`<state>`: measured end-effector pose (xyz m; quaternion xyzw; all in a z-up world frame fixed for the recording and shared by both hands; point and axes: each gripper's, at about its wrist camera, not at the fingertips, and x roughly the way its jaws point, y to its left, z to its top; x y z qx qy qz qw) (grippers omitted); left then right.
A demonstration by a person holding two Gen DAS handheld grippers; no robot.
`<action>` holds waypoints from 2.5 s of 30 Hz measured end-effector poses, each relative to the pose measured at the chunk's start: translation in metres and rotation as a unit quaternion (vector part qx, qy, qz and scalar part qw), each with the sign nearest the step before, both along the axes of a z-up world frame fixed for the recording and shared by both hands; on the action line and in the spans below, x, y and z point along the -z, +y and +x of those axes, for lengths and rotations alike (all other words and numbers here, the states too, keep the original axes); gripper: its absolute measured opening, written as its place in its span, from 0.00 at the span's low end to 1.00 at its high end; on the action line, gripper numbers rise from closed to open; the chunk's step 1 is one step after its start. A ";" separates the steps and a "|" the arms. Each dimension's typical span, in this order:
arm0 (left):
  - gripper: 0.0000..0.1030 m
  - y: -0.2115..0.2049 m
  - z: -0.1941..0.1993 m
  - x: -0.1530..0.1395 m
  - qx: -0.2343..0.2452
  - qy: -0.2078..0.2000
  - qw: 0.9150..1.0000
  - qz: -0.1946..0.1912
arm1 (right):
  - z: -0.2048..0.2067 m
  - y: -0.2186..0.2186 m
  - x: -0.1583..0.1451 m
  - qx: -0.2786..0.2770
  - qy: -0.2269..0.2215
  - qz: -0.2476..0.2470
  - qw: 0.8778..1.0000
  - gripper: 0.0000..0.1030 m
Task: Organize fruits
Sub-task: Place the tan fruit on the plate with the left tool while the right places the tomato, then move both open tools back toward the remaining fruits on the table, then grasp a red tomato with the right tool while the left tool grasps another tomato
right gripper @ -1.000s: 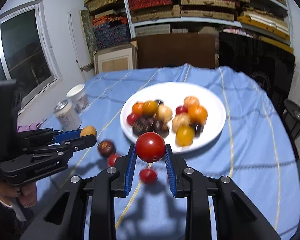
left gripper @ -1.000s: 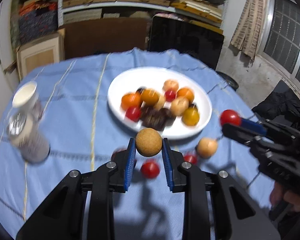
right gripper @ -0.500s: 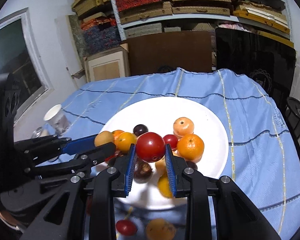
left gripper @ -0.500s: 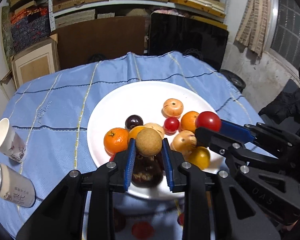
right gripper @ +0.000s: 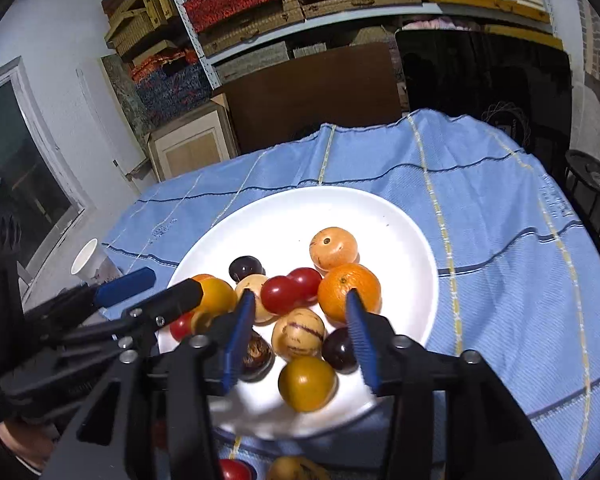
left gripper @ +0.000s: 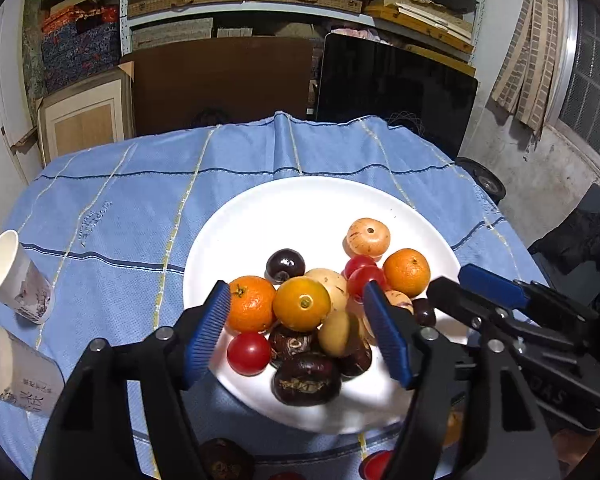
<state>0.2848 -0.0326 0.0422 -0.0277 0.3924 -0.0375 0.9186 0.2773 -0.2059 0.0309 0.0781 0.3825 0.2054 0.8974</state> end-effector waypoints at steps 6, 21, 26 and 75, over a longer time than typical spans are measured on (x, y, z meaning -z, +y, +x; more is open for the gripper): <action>0.71 0.005 -0.027 -0.009 0.003 -0.006 1.000 -0.004 | -0.034 -0.009 -0.005 -0.005 -0.008 0.002 1.000 0.56; 0.80 0.040 -0.131 0.001 -0.017 -0.001 1.000 -0.006 | -0.122 -0.037 0.019 0.001 0.020 0.027 0.999 0.60; 0.80 0.038 -0.151 0.016 -0.015 0.014 1.000 -0.003 | -0.137 -0.037 0.026 -0.003 0.026 0.031 0.999 0.60; 0.51 0.008 -0.106 0.069 -0.009 0.105 0.994 -0.021 | -0.129 0.000 0.050 -0.075 0.049 -0.012 0.996 0.30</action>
